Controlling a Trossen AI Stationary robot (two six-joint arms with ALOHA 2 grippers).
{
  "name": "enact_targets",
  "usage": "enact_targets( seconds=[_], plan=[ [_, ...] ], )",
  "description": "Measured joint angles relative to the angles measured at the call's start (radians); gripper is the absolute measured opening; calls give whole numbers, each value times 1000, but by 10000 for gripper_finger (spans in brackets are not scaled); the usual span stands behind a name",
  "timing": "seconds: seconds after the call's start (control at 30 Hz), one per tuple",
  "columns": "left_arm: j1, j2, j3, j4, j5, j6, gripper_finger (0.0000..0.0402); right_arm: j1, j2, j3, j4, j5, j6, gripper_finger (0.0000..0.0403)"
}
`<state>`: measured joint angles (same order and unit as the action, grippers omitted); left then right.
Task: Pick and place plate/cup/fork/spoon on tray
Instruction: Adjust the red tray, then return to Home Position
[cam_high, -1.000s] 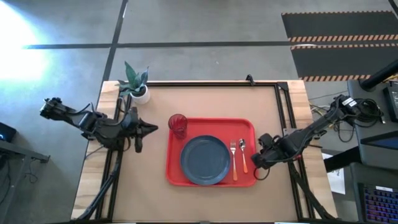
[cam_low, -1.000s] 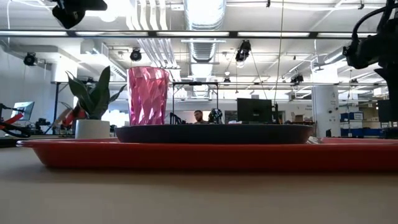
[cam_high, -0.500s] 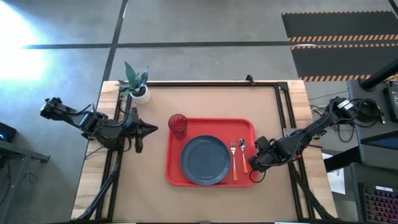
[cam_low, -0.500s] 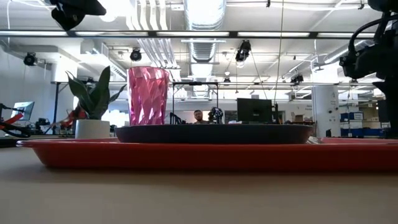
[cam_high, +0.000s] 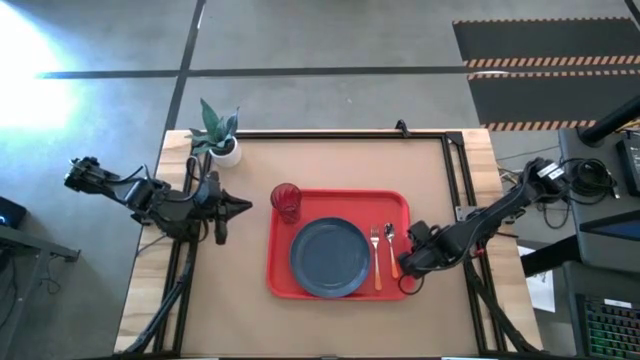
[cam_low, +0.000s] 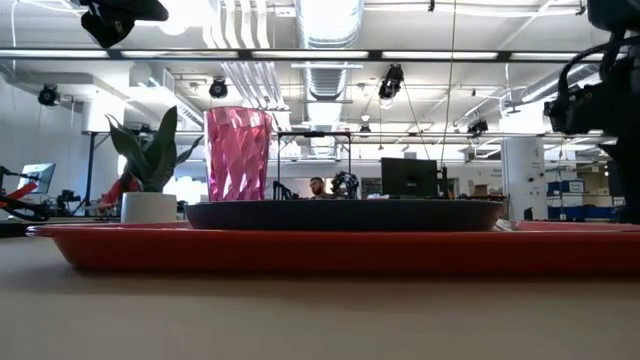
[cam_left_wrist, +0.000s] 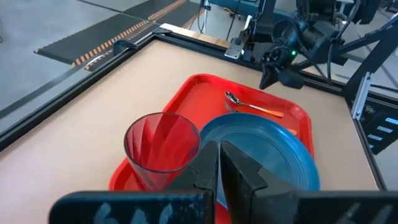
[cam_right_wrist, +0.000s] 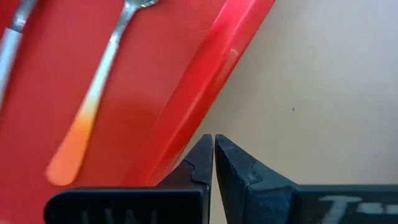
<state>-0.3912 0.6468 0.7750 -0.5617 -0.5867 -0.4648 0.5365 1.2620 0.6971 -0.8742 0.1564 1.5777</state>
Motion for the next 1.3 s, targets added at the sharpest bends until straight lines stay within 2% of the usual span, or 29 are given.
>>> enact_targets(
  seconds=[0.33,0.53,0.8,1.0,1.07,1.17,1.3],
  plan=[
    [0,-11,0,-2,5,0,0,0,93,0,28,-2,-11,8],
    [0,-20,0,-2,6,0,0,-16,69,0,-24,5,-18,8],
    [0,-34,0,-7,6,0,0,-77,-28,-1,-38,201,-32,8],
    [0,-37,0,-11,6,0,0,-107,-43,-11,-36,213,-77,8],
    [0,-40,0,-23,7,0,0,-110,-44,-21,-19,257,-78,8],
    [0,-42,0,-29,7,1,0,-110,-81,-22,121,375,-137,8],
    [0,-61,0,-32,7,39,0,-110,-166,-21,355,547,-331,8]
  ],
)
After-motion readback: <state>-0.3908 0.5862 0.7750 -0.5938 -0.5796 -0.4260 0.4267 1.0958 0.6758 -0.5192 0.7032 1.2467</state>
